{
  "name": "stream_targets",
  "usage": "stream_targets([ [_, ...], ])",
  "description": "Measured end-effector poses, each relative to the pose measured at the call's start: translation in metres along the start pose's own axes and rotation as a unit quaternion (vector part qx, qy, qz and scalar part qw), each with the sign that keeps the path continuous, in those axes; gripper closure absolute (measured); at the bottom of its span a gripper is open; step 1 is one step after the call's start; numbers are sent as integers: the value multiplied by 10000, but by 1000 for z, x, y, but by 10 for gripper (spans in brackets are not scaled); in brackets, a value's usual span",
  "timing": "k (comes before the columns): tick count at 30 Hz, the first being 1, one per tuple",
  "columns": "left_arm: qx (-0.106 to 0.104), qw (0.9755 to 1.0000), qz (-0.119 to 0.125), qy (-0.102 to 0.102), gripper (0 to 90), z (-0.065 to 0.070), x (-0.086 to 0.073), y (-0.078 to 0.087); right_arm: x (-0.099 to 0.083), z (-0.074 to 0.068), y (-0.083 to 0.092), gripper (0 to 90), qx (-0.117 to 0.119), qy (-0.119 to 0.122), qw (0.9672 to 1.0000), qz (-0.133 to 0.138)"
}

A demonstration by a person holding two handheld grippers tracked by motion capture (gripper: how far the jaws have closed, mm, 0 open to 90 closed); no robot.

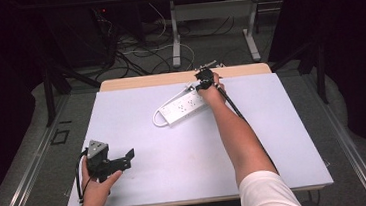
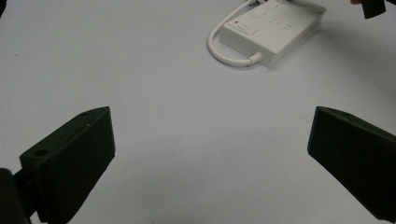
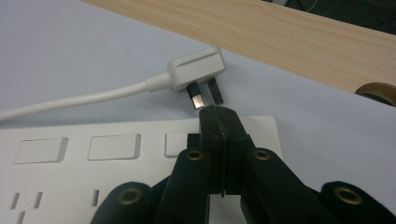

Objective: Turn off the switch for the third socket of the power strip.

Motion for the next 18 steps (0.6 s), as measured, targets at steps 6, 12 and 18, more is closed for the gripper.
stream_targets([
  [6,6,10000,10,2,8,0,0,0,0,2,0,900,-28,9,10000,-15],
  [12,1,10000,6,-2,8,0,0,0,2,3,3,833,-53,26,10000,12],
  [18,8,10000,21,-3,8,0,1,0,6,7,8,746,-121,-13,9999,102],
])
Point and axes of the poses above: each handheld gripper's, and its own axes: y roughly backward along the jaws, x roughly out of its top, z roughly to its right, the point moved 8 cm from there along -y, roughly forward along the jaws, and after that the axes turned 12 degrees about -x, right-handed, at the moved point
